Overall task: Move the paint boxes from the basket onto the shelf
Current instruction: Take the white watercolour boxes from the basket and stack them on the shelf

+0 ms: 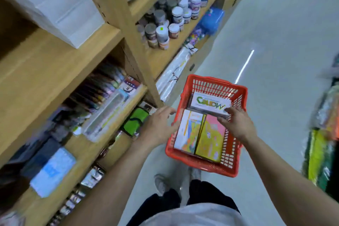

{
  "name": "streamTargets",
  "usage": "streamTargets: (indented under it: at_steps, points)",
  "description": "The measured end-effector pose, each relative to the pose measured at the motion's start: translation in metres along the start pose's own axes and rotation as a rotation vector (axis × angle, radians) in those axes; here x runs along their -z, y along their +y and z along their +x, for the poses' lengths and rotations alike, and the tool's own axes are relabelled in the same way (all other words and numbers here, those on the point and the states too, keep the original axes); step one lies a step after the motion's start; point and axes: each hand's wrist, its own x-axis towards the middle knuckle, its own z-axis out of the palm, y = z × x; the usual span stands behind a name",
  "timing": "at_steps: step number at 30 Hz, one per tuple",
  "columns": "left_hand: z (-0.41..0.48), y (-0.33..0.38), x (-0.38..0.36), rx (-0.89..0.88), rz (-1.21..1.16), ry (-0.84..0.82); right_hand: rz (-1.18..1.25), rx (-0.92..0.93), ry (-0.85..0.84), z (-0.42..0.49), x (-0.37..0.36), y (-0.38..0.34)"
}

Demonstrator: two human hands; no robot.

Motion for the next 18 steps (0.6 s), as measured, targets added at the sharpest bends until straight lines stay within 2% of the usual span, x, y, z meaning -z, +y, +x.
streamTargets:
  at_steps: [4,8,13,18]
  points:
    - [0.031,-0.015,-0.069,0.145,0.000,-0.134,-0.013,-0.054,-0.099,0.020,-0.021,0.054]
    - [0.067,-0.034,-0.118,0.174,0.030,-0.141,0.012,-0.105,-0.190,0.047,-0.054,0.081]
    - [0.132,-0.060,-0.146,0.122,0.011,-0.045,0.043,-0.094,-0.171,0.102,-0.093,0.088]
    - [0.192,-0.090,-0.157,-0.038,0.093,0.043,0.040,-0.139,-0.100,0.174,-0.128,0.095]
